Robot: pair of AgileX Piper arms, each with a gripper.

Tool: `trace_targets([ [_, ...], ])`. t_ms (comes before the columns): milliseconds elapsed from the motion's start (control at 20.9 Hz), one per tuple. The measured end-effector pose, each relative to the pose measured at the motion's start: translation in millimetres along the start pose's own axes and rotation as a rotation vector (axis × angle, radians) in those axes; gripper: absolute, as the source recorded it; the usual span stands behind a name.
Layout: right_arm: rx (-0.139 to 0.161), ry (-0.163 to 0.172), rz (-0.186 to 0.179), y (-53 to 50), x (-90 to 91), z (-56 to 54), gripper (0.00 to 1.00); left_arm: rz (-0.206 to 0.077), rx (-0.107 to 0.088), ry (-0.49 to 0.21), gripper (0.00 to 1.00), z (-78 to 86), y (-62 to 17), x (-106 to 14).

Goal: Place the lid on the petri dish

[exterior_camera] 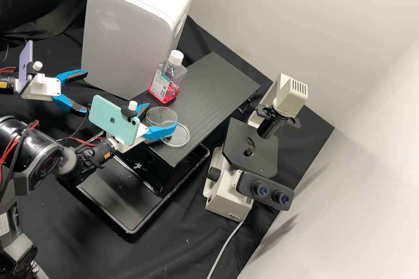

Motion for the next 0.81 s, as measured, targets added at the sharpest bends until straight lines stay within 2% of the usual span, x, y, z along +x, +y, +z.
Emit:
trace_targets([
  [527, 0.006, -0.008, 0.003, 1.2, 0.4, 2.1, 0.00, 0.000, 0.000, 0.000, 1.00, 0.0, 0.0, 0.0],
  [670, 0.008, -0.010, 0.013, 5.7, -2.0, 3.3, 0.00, 0.000, 0.000, 0.000, 1.00, 0.0, 0.0, 0.0],
  [814, 0.038, -0.021, 0.038, 14.0, -7.5, 6.6, 0.00, 0.000, 0.000, 0.000, 1.00, 0.0, 0.0, 0.0],
])
